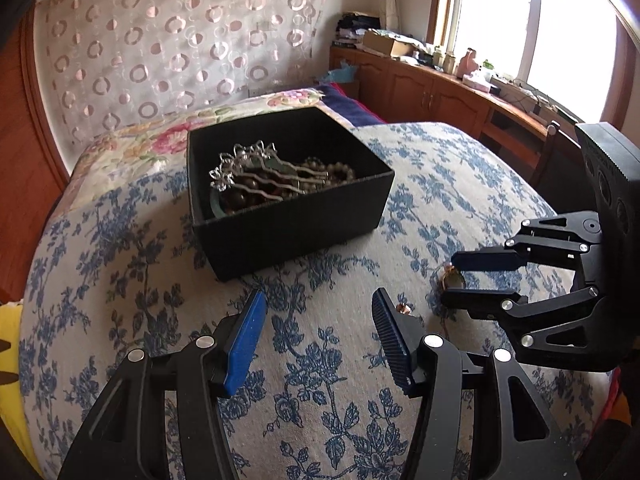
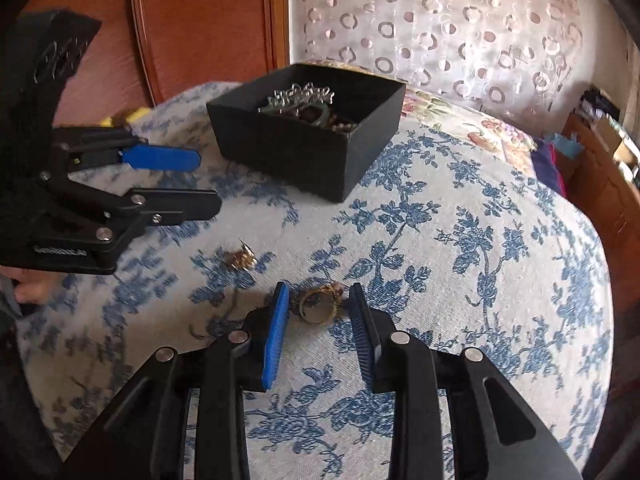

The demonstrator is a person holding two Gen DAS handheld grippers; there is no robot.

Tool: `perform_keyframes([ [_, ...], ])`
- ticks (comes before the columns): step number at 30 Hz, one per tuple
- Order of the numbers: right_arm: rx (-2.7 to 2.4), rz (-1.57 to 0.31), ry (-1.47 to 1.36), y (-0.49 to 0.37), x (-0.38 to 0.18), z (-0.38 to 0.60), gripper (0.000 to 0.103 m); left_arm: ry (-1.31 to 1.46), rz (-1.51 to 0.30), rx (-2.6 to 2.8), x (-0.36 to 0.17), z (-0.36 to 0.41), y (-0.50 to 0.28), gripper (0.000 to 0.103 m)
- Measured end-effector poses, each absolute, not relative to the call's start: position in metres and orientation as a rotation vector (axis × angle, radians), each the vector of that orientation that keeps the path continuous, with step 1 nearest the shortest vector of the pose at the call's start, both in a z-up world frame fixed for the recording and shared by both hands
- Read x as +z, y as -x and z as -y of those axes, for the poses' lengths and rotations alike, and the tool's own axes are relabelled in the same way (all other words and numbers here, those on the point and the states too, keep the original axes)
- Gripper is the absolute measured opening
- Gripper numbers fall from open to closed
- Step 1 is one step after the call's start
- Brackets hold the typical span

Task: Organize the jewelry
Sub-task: 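Grasp the gold ring with the right tool while the left moves to the gold charm, then grasp the small gold charm with the left tool while the right holds the gold ring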

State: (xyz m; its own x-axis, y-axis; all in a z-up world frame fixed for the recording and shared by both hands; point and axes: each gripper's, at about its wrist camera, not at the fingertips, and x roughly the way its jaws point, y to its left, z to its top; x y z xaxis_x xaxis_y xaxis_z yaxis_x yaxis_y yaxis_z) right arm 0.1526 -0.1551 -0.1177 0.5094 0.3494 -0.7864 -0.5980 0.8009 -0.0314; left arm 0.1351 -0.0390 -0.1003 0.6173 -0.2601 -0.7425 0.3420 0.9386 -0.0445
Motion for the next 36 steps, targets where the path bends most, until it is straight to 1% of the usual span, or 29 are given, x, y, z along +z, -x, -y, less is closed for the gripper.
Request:
perform_keyframes([
  [1,0.581,-0.859,0.332,-0.152,-0.118,0.154,0.033,-0.107,-0.841,-0.35,-0.102,0.04,-0.135,0.053],
  [2,0.582,-0.858,0.338,-0.152,-0.117,0.154,0.029,-0.111,-0.846,-0.353,-0.103,0.041,-0.135,0.053],
  [3,0.586,-0.858,0.341,-0.151,-0.117,0.155,0.021,-0.114,-0.85,-0.357,-0.103,0.043,-0.135,0.053],
  [5,0.589,-0.855,0.341,-0.15,-0.116,0.158,0.021,-0.113,-0.857,-0.367,-0.104,0.046,-0.135,0.053],
  [6,0.588,-0.852,0.337,-0.151,-0.115,0.161,0.011,-0.112,-0.862,-0.377,-0.105,0.049,-0.134,0.053],
  [7,0.588,-0.852,0.332,-0.152,-0.115,0.164,0.007,-0.115,-0.863,-0.382,-0.105,0.052,-0.134,0.053],
  [16,0.58,-0.835,0.289,-0.152,-0.11,0.184,0.006,-0.141,-0.876,-0.426,-0.109,0.073,-0.135,0.053],
  [19,0.579,-0.829,0.275,-0.152,-0.109,0.187,0.006,-0.138,-0.879,-0.437,-0.11,0.077,-0.136,0.046],
  [24,0.572,-0.815,0.265,-0.153,-0.104,0.191,0.006,-0.135,-0.89,-0.45,-0.112,0.082,-0.138,0.027],
  [26,0.569,-0.81,0.258,-0.153,-0.102,0.193,0.007,-0.133,-0.893,-0.457,-0.112,0.083,-0.139,0.021],
  [27,0.568,-0.809,0.256,-0.154,-0.101,0.195,0.007,-0.135,-0.894,-0.46,-0.113,0.084,-0.139,0.014],
  [31,0.566,-0.808,0.251,-0.154,-0.1,0.198,0.007,-0.138,-0.883,-0.468,-0.111,0.084,-0.135,0.009],
  [36,0.574,-0.797,0.25,-0.155,-0.096,0.196,0.007,-0.117,-0.857,-0.449,-0.103,0.075,-0.136,0.009],
])
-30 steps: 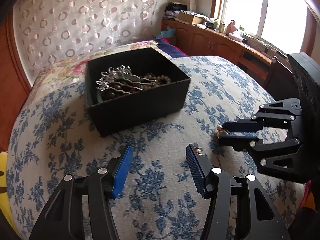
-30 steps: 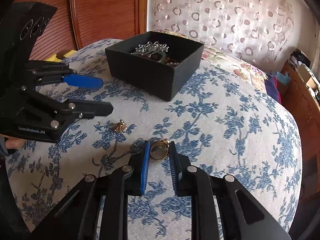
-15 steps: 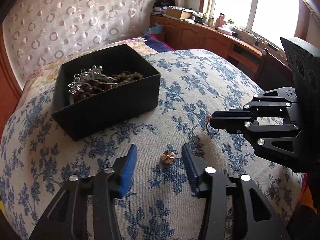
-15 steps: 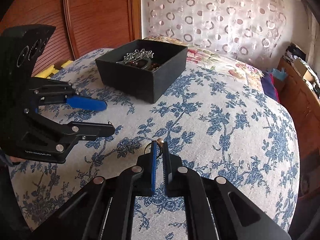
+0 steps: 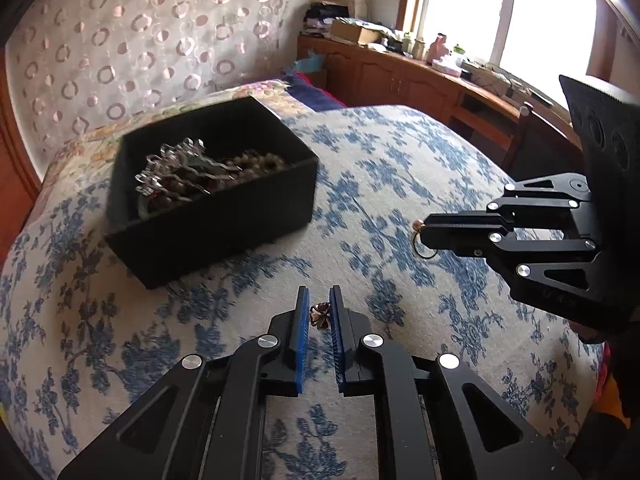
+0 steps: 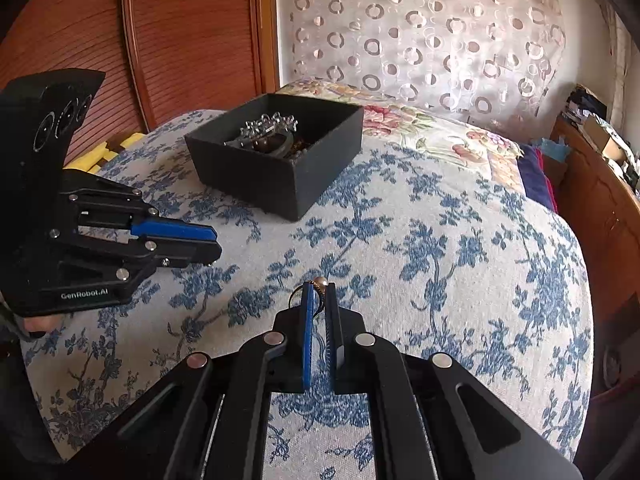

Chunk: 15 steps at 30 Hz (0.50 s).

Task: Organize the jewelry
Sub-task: 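Grasp the small gold charm with the left tool while the right holds the gold ring, then lower the gold charm into the box with the left tool while the right drops the ring in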

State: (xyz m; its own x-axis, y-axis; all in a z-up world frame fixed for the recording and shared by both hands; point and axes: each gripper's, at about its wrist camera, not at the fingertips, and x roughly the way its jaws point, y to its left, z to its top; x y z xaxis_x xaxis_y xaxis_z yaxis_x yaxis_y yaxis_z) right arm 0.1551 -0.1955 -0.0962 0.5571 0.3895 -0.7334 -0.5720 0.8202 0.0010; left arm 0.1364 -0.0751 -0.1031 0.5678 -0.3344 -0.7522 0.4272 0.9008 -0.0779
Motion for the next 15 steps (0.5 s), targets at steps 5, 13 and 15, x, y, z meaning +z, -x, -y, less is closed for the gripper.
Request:
perform_keyframes([
  [5,0.592,-0.757,0.259,-0.166,-0.079,0.185,0.007,-0.094,-0.821,-0.42,-0.087,0.061,-0.143,0.009],
  [13,0.643,-0.688,0.274,-0.2,-0.048,0.155,0.007,-0.081,-0.747,-0.356,-0.055,0.037,-0.163,0.009],
  [15,0.649,-0.683,0.28,-0.213,-0.046,0.148,0.007,-0.078,-0.732,-0.34,-0.048,0.032,-0.169,0.009],
])
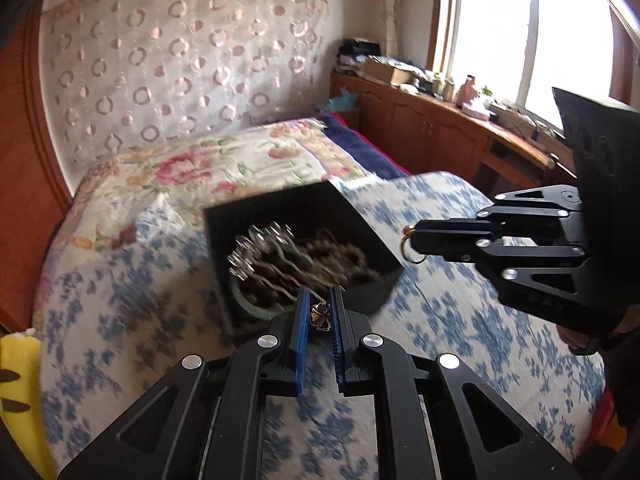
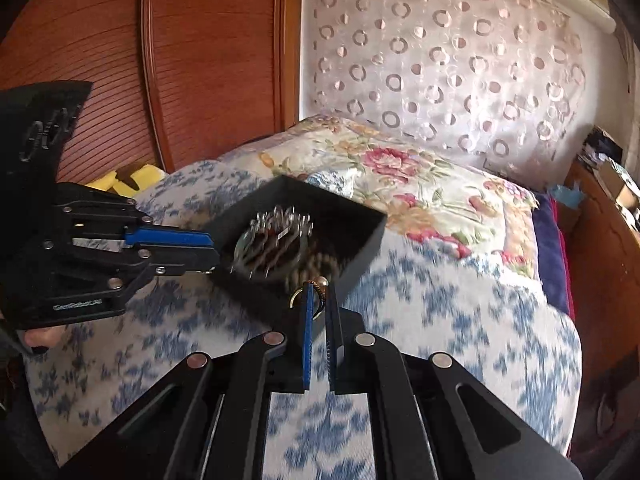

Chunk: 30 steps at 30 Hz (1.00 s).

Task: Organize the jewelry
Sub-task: 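Lower the gold charm into the box with the left tool while the right drops the ring in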

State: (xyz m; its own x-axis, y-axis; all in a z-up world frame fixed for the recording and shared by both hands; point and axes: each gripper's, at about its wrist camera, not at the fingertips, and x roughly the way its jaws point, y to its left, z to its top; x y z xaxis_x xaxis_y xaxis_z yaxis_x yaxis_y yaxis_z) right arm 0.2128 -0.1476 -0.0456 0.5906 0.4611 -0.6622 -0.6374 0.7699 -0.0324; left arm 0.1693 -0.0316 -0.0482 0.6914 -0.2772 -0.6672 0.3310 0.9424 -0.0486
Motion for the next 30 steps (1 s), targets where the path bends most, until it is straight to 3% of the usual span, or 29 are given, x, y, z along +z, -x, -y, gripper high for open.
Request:
perform_keyframes([
  [20,0.644,-0.709,0.249,-0.279,-0.052,0.12,0.008,-0.078,-0.705,-0.254,-0.041,0.011,-0.207,0.009],
  [24,0.643,-0.705,0.243,-0.279,-0.051,0.121,0.022,-0.074,-0.71,-0.247,-0.041,0.01,-0.221,0.009],
  [30,0.629,-0.705,0.227,-0.276,-0.051,0.131,0.022,-0.08,-0.712,-0.236,-0.041,0.012,-0.237,0.009],
])
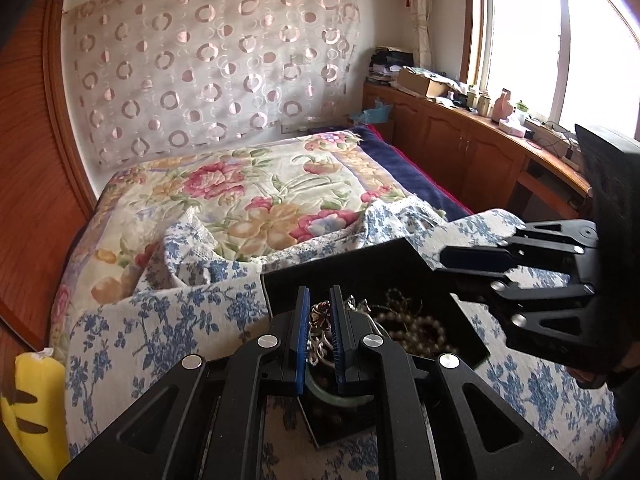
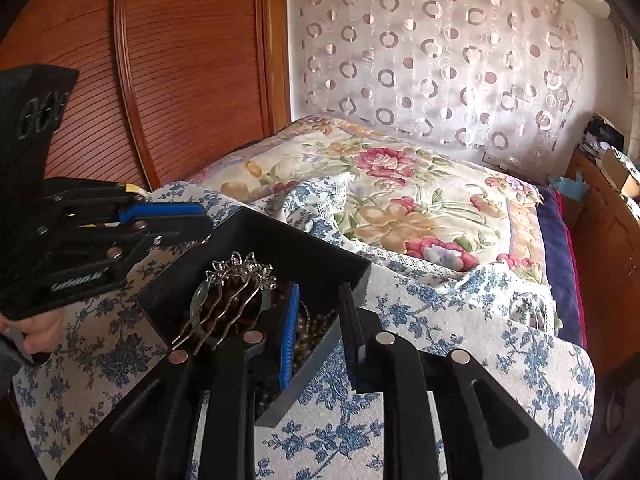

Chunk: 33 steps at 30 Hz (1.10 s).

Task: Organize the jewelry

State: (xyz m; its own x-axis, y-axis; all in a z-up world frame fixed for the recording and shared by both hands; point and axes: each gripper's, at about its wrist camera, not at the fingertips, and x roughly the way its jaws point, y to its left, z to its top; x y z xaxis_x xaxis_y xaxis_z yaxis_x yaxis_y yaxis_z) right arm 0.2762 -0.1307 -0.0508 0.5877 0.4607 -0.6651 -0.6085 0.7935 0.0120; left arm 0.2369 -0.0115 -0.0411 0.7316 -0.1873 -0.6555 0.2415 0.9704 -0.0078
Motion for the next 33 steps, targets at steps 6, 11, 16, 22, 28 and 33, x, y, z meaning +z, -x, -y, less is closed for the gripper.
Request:
perform_keyframes([
  [6,0.621,-0.705,0.215,-0.268,-0.051,0.14,0.022,-0.077,-0.713,-0.235,-0.041,0.014,-0.243,0.009],
  [11,0.598,-0.697,0.197,-0.258,-0.052,0.149,0.022,-0.077,-0.71,-0.225,-0.038,0.016,-0.242,0.012],
  [16,0.572,-0.68,0.168,-0.241,-0.047,0.155,0.022,-0.073,-0.697,-0.206,-0.036,0.016,-0.225,0.022],
  [22,0.523,-0.638,0.134,-0.211,-0.038,0.166,0.046,-0.056,-0.659,-0.16,-0.028,0.011,-0.186,0.063],
  [28,0.469,-0.568,0.09,-0.173,-0.019,0.176,0.07,-0.056,-0.606,-0.102,-0.016,0.006,-0.143,0.091],
  [33,0.446,-0.506,0.067,-0.141,-0.002,0.183,0.087,-0.047,-0.585,-0.067,-0.009,0.002,-0.109,0.095],
])
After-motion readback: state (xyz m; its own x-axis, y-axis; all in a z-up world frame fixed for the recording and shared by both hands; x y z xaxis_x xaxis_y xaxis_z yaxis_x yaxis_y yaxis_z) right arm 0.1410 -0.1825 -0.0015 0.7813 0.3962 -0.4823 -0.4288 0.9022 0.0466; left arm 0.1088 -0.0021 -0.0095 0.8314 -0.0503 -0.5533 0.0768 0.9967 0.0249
